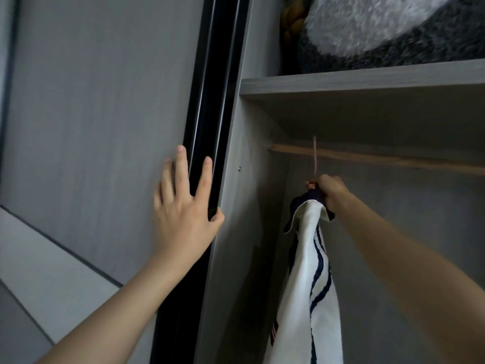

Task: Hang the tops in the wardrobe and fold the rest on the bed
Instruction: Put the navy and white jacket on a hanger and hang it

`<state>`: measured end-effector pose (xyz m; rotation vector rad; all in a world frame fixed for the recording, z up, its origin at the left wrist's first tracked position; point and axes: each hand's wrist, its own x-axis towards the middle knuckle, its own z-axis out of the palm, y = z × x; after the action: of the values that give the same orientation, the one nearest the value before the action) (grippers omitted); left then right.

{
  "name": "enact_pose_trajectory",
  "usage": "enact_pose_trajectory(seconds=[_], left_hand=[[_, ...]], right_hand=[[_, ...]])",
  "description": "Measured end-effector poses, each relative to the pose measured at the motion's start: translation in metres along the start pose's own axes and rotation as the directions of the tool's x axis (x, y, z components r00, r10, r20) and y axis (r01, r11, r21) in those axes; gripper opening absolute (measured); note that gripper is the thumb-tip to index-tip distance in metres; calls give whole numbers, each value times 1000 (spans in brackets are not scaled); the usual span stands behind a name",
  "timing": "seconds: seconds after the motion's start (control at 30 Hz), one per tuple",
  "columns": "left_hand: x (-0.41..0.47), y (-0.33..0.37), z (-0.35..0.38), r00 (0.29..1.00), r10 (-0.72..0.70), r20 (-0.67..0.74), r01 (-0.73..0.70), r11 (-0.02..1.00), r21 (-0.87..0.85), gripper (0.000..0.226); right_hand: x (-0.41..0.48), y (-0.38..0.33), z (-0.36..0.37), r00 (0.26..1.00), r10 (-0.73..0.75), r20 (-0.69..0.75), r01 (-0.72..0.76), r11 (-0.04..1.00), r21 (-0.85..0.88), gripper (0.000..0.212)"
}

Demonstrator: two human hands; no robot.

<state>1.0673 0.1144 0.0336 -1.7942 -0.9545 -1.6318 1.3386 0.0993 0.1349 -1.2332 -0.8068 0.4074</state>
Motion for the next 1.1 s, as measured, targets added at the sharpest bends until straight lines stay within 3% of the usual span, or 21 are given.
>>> enact_pose_trajectory(seconds=[0.1, 0.37, 0.67, 0.73, 0.9, 1.1], left_hand=[[5, -6, 11, 1000, -7, -26, 8, 999, 35, 90], [0, -3, 9, 999, -4, -35, 6, 999, 36, 82], [-1, -2, 11, 998, -2, -69, 6, 999, 54, 82], [-1, -1, 11, 998, -2, -67, 6, 998, 61, 83], [0, 0, 9, 998, -8, -56, 13, 996, 88, 87], [-1, -2, 6, 1000, -31, -1, 31, 996, 88, 88]], right_hand=[[27, 22, 31, 997, 49, 64, -47, 998, -43, 26], [35, 40, 66, 995, 17, 97, 0, 985, -173, 29], [33, 31, 91, 988, 24, 154, 30, 941, -338, 15], [29, 30, 89, 984, 43, 172, 22, 934, -357, 12], [25, 30, 65, 972, 54, 228, 58, 887, -459, 31], [3, 24, 10, 973, -23, 231, 142, 845, -516, 41]])
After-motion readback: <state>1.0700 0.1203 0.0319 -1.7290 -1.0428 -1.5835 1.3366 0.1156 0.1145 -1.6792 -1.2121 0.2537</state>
